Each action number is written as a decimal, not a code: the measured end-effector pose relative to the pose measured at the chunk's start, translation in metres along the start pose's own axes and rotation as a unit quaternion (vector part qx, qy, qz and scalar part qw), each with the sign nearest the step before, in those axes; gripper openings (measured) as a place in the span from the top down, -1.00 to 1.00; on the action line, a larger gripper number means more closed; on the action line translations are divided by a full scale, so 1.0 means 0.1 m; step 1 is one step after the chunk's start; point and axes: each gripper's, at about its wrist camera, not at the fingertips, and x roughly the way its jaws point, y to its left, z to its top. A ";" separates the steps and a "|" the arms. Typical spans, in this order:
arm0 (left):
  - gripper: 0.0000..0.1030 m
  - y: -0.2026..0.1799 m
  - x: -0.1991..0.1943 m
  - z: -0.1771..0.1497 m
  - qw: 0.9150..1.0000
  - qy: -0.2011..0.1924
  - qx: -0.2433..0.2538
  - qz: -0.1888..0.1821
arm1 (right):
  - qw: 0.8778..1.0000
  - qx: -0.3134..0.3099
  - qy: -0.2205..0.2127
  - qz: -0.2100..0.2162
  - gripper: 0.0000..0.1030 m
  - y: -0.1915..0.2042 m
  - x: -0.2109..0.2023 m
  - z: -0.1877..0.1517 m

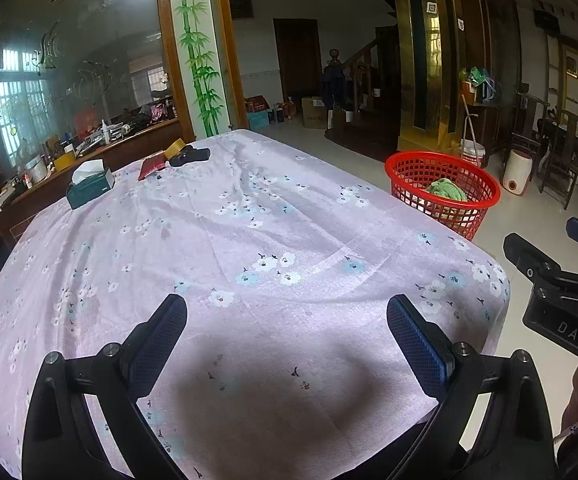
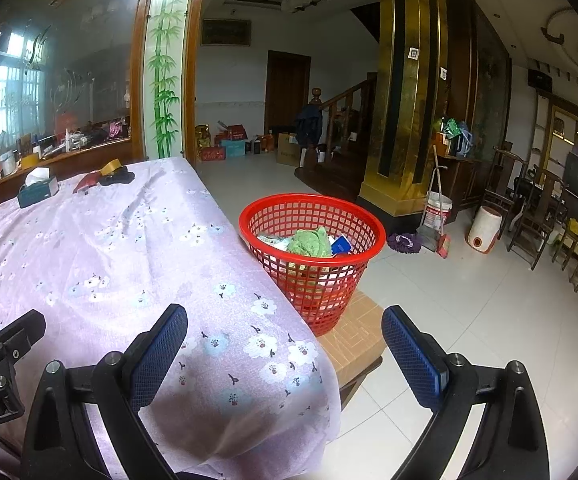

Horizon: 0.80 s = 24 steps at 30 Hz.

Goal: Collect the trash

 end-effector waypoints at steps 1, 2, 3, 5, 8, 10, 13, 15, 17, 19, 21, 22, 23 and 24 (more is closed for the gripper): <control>-0.93 0.00 0.00 0.00 1.000 0.000 0.001 0.000 | 1.000 0.000 0.000 0.000 -0.93 0.00 0.00 0.00; -0.93 0.00 0.00 0.00 1.000 0.001 0.001 0.000 | 1.000 0.001 0.000 0.001 -0.93 0.00 0.00 0.00; -0.93 -0.01 0.00 0.00 1.000 0.001 0.002 0.000 | 1.000 0.001 0.002 0.002 -0.93 0.00 0.01 -0.01; -0.93 -0.01 0.00 0.00 1.000 0.001 0.002 -0.001 | 1.000 0.002 0.002 0.002 -0.93 0.00 0.03 -0.02; -0.93 -0.01 0.00 0.00 1.000 0.001 0.002 0.000 | 1.000 0.002 0.003 0.002 -0.93 0.00 0.03 -0.03; -0.93 -0.01 0.00 0.00 1.000 0.001 0.002 -0.001 | 1.000 0.003 0.003 0.003 -0.93 0.00 0.03 -0.03; -0.93 -0.02 0.02 0.00 1.000 0.004 0.003 -0.001 | 1.000 0.002 0.004 0.004 -0.93 0.00 0.03 -0.04; -0.93 -0.02 0.03 -0.01 1.000 0.005 0.003 -0.002 | 1.000 0.002 0.004 0.005 -0.93 0.01 0.04 -0.04; -0.93 -0.03 0.03 0.00 1.000 0.005 0.003 -0.001 | 1.000 0.001 0.005 0.006 -0.93 0.01 0.05 -0.04; -0.93 -0.03 0.03 0.00 1.000 0.005 0.003 -0.002 | 1.000 0.002 0.004 0.006 -0.93 0.01 0.06 -0.04; -0.93 -0.02 0.03 -0.01 1.000 0.005 0.002 -0.002 | 1.000 0.001 0.006 0.006 -0.93 0.01 0.06 -0.05; -0.93 -0.02 0.03 -0.01 1.000 0.006 0.002 -0.002 | 1.000 0.001 0.005 0.006 -0.93 0.01 0.06 -0.05; -0.93 -0.02 0.04 -0.01 1.000 0.006 0.001 -0.003 | 1.000 0.001 0.005 0.006 -0.93 0.02 0.06 -0.05; -0.93 -0.01 0.05 -0.01 1.000 0.007 0.001 -0.003 | 1.000 0.000 0.006 0.006 -0.93 0.01 0.06 -0.04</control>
